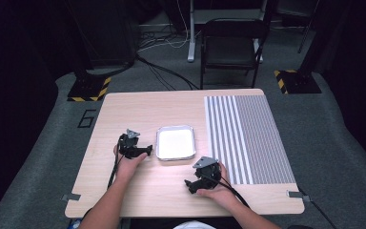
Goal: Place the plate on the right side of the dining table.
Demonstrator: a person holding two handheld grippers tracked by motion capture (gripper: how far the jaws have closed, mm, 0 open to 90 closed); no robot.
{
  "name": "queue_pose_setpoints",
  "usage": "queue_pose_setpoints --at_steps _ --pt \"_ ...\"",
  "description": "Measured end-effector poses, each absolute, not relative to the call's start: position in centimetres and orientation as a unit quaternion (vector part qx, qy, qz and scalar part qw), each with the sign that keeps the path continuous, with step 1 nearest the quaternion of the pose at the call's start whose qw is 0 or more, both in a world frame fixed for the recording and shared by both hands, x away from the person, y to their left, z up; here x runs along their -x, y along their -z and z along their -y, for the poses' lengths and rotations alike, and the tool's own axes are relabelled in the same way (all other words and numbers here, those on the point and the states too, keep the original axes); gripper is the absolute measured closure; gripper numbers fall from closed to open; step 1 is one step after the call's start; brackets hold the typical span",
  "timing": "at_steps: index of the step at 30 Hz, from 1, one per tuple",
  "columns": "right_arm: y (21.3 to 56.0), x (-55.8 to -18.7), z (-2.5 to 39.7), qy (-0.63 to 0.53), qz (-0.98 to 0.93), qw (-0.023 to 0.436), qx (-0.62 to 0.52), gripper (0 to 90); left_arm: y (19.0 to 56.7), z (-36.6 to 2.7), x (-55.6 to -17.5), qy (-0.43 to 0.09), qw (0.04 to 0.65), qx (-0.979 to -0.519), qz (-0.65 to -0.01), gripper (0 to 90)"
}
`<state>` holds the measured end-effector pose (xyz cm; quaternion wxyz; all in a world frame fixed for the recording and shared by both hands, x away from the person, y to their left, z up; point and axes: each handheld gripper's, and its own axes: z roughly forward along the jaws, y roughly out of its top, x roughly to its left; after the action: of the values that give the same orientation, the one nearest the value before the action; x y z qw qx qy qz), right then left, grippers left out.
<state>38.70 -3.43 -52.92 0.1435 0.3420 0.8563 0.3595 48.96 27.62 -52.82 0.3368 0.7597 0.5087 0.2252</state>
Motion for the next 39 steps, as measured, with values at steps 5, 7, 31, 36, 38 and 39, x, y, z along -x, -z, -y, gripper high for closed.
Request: queue_pose_setpoints --at_steps 5,7,31,36,38,39 --pt "52.94 -38.75 3.41 -0.361 -0.856 0.146 -0.340 4.9 52.80 -27.60 -48.96 -0.226 0.335 -0.760 -0.510 14.0" --pt "52.95 -38.81 3.41 -0.362 -0.856 0.148 -0.337 4.9 52.80 -27.59 -48.96 -0.226 0.334 -0.759 -0.510 14.0" --pt "52.74 -38.24 3.33 -0.378 -0.849 0.153 -0.336 28.4 52.38 -27.18 -48.58 -0.219 0.325 -0.759 -0.520 20.7" --pt "52.38 -38.10 3.28 -0.372 -0.848 0.151 -0.346 40.9 52.03 -27.21 -48.40 -0.216 0.318 -0.758 -0.526 34.3" --pt "52.29 -38.16 3.34 -0.370 -0.848 0.149 -0.349 42.4 51.91 -27.27 -48.33 -0.214 0.317 -0.755 -0.532 36.7" --pt "52.20 -38.20 3.39 -0.369 -0.847 0.144 -0.355 45.0 51.87 -27.33 -48.32 -0.212 0.319 -0.755 -0.533 38.5"
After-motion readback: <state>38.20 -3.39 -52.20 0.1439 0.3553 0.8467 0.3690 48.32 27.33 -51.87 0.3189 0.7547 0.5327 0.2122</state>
